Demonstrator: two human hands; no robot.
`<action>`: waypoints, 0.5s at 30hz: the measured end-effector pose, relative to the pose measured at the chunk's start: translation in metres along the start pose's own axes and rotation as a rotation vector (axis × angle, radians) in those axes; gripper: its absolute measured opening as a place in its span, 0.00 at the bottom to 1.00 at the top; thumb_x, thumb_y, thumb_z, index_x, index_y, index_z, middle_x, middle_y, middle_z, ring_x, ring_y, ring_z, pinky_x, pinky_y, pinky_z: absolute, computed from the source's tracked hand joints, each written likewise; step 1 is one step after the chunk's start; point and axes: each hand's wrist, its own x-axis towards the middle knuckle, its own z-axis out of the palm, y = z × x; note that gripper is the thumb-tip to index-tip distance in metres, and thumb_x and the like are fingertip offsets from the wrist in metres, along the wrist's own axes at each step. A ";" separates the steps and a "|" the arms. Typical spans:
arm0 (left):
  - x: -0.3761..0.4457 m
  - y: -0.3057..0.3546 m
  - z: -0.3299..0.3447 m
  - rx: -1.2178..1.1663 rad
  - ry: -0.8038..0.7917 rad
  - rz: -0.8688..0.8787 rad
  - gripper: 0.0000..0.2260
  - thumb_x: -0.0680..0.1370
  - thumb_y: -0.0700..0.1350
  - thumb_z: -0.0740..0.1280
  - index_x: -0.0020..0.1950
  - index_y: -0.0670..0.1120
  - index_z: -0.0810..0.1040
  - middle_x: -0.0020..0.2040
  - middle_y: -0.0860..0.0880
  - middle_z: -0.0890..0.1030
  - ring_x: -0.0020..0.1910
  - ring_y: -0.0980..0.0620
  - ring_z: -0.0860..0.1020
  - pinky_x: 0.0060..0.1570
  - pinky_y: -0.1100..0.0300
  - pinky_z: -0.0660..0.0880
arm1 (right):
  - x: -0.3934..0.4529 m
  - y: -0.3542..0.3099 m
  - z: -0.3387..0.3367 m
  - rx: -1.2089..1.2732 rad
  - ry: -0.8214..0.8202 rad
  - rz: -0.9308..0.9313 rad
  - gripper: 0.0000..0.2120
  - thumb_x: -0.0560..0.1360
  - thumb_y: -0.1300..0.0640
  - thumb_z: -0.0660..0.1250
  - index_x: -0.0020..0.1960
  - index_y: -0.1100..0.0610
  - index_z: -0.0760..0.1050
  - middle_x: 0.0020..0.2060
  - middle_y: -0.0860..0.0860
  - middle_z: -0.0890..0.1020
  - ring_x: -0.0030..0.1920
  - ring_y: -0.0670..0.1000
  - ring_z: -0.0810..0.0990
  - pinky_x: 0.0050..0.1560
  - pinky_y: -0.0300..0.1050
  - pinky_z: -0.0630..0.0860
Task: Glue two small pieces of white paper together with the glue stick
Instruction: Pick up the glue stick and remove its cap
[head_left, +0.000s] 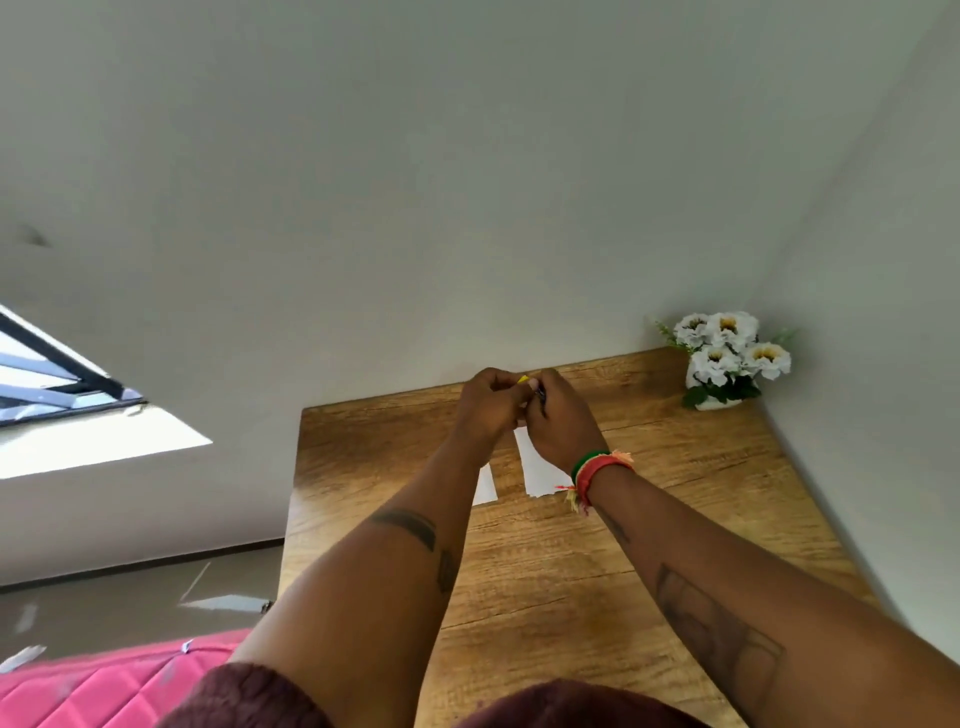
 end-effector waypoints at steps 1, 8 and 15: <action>-0.004 0.001 -0.005 -0.013 0.018 0.001 0.11 0.79 0.45 0.74 0.57 0.40 0.80 0.50 0.43 0.86 0.43 0.50 0.85 0.33 0.65 0.78 | -0.001 -0.007 0.003 -0.003 0.002 -0.007 0.07 0.81 0.59 0.57 0.56 0.56 0.72 0.48 0.53 0.81 0.45 0.51 0.81 0.42 0.47 0.80; -0.027 0.000 -0.047 -0.136 0.049 -0.014 0.11 0.79 0.48 0.74 0.55 0.41 0.83 0.50 0.42 0.87 0.50 0.41 0.87 0.53 0.43 0.83 | -0.014 -0.033 0.028 -0.088 -0.004 -0.133 0.06 0.82 0.53 0.57 0.50 0.54 0.70 0.38 0.51 0.78 0.35 0.51 0.78 0.33 0.49 0.74; -0.039 -0.009 -0.075 -0.072 0.028 -0.016 0.14 0.80 0.45 0.73 0.56 0.33 0.83 0.47 0.37 0.86 0.44 0.45 0.85 0.55 0.46 0.84 | -0.029 -0.035 0.046 -0.096 -0.066 -0.258 0.07 0.82 0.53 0.58 0.56 0.52 0.73 0.45 0.49 0.82 0.43 0.51 0.80 0.39 0.47 0.76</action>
